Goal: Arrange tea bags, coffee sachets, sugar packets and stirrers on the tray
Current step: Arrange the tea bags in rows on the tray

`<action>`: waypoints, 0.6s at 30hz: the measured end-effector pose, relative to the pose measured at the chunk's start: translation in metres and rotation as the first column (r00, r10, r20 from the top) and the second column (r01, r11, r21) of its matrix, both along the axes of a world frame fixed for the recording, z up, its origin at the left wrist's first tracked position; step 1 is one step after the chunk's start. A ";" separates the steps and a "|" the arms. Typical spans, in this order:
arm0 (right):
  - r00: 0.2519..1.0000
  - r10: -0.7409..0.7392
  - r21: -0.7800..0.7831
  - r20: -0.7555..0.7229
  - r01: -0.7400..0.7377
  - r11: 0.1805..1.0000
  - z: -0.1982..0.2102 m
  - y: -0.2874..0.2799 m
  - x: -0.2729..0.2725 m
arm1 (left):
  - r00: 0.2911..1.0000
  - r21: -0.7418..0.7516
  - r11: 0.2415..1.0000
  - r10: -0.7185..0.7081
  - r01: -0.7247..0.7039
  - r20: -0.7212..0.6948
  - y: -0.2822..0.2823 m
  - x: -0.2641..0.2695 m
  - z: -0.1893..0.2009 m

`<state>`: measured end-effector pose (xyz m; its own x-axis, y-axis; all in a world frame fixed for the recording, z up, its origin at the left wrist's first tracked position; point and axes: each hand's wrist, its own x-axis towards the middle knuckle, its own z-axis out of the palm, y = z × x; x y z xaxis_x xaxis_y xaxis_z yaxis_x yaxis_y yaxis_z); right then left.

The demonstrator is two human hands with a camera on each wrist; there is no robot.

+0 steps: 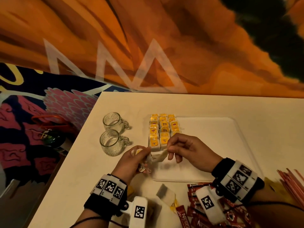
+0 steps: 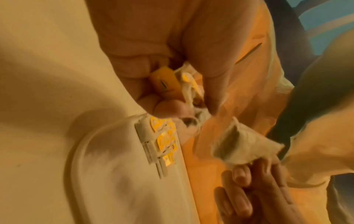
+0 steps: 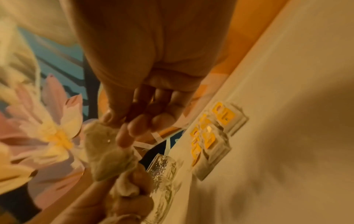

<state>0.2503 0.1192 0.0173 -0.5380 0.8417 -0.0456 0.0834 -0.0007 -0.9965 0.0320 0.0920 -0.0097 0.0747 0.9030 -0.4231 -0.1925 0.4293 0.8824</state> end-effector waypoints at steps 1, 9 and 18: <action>0.999 0.036 0.031 0.027 -0.037 0.999 0.002 -0.001 0.003 | 0.998 0.036 0.998 -0.052 0.053 -0.028 0.000 -0.002 0.003; 0.993 0.069 0.206 0.091 -0.087 0.975 0.012 -0.002 0.005 | 0.884 0.143 0.873 -0.458 0.467 -0.092 -0.014 0.017 0.020; 0.993 -0.092 0.024 0.078 0.091 0.996 -0.014 -0.025 0.005 | 0.980 0.128 0.978 -0.148 0.165 -0.134 -0.020 0.031 0.008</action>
